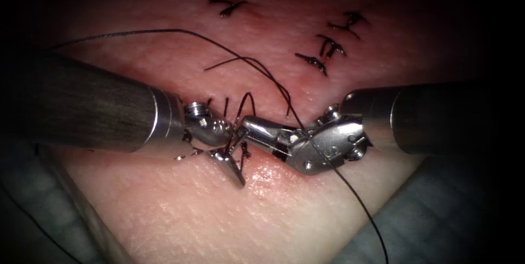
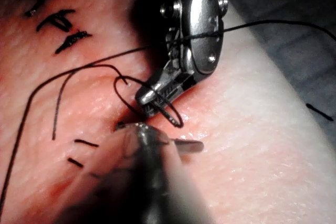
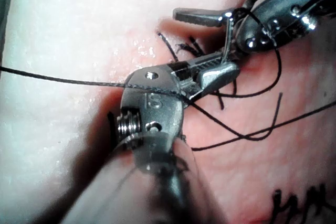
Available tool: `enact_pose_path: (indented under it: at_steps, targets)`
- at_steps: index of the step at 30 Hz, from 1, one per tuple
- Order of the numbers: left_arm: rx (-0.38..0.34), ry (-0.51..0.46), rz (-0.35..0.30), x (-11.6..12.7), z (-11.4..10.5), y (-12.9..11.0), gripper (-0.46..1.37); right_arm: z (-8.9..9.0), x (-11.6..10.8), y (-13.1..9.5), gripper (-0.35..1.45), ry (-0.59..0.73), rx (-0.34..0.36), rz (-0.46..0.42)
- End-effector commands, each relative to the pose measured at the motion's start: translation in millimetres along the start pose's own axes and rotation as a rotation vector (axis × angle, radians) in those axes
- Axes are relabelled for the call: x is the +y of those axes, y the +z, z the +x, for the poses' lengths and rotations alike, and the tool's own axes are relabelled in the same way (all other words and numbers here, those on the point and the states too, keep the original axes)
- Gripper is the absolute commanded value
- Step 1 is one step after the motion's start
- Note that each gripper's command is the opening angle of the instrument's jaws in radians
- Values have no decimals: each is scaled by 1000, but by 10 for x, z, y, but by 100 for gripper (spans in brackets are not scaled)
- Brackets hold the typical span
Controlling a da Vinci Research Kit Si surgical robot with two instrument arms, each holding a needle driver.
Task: Wound Closure
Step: Push needle through bottom of the cut
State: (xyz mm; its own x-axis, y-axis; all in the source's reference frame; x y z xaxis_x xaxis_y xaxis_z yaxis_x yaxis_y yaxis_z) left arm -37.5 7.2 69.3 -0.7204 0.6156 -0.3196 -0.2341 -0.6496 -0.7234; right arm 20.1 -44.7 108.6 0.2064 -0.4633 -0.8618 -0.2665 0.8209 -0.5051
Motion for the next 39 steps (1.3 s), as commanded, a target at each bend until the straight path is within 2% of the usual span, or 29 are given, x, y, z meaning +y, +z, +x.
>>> enact_pose_path:
  at_steps: [1,7,9,10,11,20,23,27,32,33,39]
  targets:
    - [-2,0,20,2,-1,0,81,0,2,-1,-35,2,-8,-11]
    - [-3,-2,32,11,-4,-4,76,-5,9,-1,-35,4,-29,-28]
    - [-3,-3,43,14,-4,-3,59,-7,10,-1,-35,3,-36,-30]
    - [0,-4,57,16,-4,-2,39,-9,11,-1,-35,3,-42,-36]
    - [3,-6,65,18,-3,-1,28,-10,11,-2,-35,2,-49,-38]
    - [38,7,80,37,5,7,4,-24,20,-15,-35,74,-98,-66]
    - [74,18,90,45,13,12,-10,-30,24,-23,-35,99,-115,-80]
    - [98,21,103,49,18,20,-19,-36,28,-32,-35,125,-130,-91]
    - [104,22,107,50,16,29,-22,-41,31,-36,-35,150,-90,-73]
    - [104,23,105,50,13,32,-23,-42,33,-35,-35,170,-62,-64]
    - [104,29,100,50,5,42,-26,-50,39,-32,-35,356,-18,-37]
